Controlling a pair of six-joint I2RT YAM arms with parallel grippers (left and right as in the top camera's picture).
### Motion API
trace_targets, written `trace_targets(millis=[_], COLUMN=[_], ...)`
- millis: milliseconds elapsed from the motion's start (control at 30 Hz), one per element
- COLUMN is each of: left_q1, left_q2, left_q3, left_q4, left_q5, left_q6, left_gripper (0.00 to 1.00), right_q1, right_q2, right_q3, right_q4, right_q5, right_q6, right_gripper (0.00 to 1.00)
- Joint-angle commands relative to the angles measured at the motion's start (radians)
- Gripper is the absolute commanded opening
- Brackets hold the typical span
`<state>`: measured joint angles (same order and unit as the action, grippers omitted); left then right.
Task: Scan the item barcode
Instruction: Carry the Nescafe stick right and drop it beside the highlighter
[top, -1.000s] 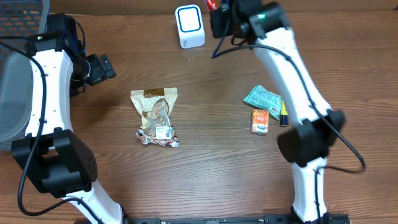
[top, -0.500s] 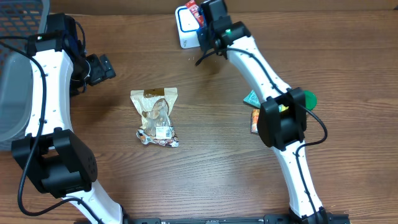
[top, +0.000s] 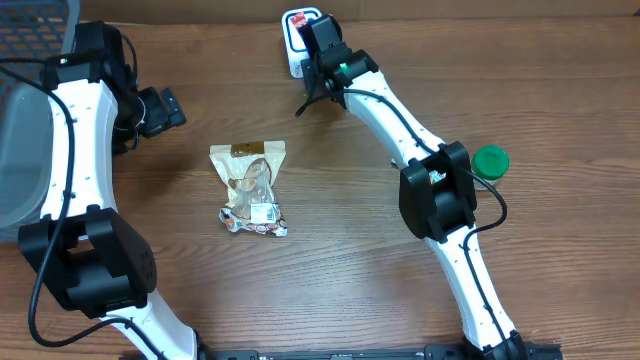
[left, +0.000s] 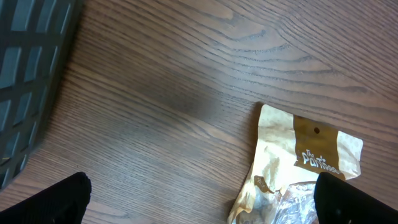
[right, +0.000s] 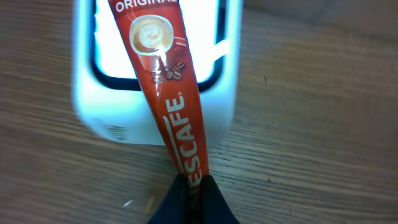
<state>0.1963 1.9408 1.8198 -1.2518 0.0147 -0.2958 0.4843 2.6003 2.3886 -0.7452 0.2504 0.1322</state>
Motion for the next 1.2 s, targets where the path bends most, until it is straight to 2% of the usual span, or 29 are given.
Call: trace_targets(millis=[0, 267, 500, 633, 733, 867, 1033, 1167], left_q1=[-0.007, -0.007, -0.007, -0.007, -0.007, -0.007, -0.007, -0.007], left_q2=[-0.015, -0.015, -0.015, -0.015, -0.015, -0.015, -0.015, -0.015], left_q3=[0.016, 0.016, 0.016, 0.016, 0.016, 0.016, 0.016, 0.016], left_q4=[0.000, 0.001, 0.000, 0.000, 0.000, 0.000, 0.000, 0.000], left_q5=[0.001, 0.002, 0.001, 0.001, 0.001, 0.001, 0.001, 0.001], left_q6=[0.011, 0.011, 0.011, 0.011, 0.011, 0.011, 0.011, 0.011], left_gripper=[1.00, 1.00, 1.00, 1.00, 1.00, 1.00, 1.00, 1.00], right_q1=[-0.014, -0.014, -0.024, -0.054, -0.093, -0.166, -0.264, -0.303], right_q2=[0.011, -0.002, -0.181, -0.341, -0.440, -0.544, -0.581, -0.583], right_q3=[0.004, 0.016, 0.036, 0.036, 0.036, 0.036, 0.035, -0.032], right_q4=[0.007, -0.024, -0.080, -0.226, -0.352, -0.591, -0.900, -0.949], right_q5=[0.000, -0.041, -0.058, -0.126, -0.271, -0.377, -0.379, -0.391], right_q6=[0.052, 0.048, 0.050, 0.051, 0.051, 0.051, 0.009, -0.005], right_gripper=[0.04, 0.04, 0.04, 0.04, 0.04, 0.04, 0.04, 0.04])
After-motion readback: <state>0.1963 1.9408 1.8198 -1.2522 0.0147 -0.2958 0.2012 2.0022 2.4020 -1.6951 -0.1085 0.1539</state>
